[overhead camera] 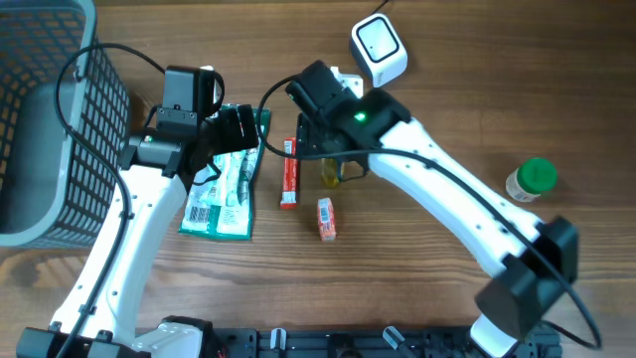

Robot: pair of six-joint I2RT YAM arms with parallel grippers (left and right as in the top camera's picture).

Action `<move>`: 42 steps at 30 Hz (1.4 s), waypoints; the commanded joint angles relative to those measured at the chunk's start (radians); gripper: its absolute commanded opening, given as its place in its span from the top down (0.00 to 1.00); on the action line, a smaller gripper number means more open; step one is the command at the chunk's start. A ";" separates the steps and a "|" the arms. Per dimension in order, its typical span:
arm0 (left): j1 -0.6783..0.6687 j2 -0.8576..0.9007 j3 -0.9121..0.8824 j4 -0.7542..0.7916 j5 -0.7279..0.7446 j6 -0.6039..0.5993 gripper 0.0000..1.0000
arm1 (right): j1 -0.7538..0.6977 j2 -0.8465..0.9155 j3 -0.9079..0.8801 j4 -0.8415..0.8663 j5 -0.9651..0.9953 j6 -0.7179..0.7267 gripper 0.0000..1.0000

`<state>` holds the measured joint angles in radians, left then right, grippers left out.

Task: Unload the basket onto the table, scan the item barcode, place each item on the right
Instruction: 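Release the container and swing the right gripper toward the oil bottle, then lower the right gripper around the yellow oil bottle and close on it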

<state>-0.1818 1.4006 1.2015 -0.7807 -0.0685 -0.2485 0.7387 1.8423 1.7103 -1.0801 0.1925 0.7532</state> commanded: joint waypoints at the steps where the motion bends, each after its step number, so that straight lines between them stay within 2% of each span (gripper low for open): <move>1: 0.007 0.002 0.003 0.002 0.008 0.002 0.00 | -0.002 0.066 -0.004 0.006 0.054 0.035 0.15; 5: 0.007 0.002 0.003 0.002 0.008 0.002 0.00 | -0.006 0.098 -0.004 0.019 0.050 0.036 0.17; 14: 0.007 0.002 0.003 0.002 0.008 0.002 0.00 | -0.019 0.122 -0.004 0.012 -0.002 0.035 0.32; 21: 0.007 0.002 0.003 0.002 0.008 0.002 0.00 | -0.045 0.139 -0.005 0.000 -0.092 0.036 0.32; 32: 0.007 0.002 0.003 0.002 0.008 0.002 0.00 | -0.049 0.163 -0.006 -0.024 -0.108 0.035 0.32; 35: 0.007 0.002 0.003 0.002 0.008 0.002 0.00 | -0.049 0.163 -0.010 -0.025 -0.108 0.035 0.39; 42: 0.007 0.002 0.003 0.002 0.008 0.002 0.00 | -0.049 0.163 -0.017 -0.026 -0.108 0.039 0.39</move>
<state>-0.1818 1.4006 1.2015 -0.7811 -0.0685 -0.2485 0.6903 1.9808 1.7077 -1.1027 0.0891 0.7853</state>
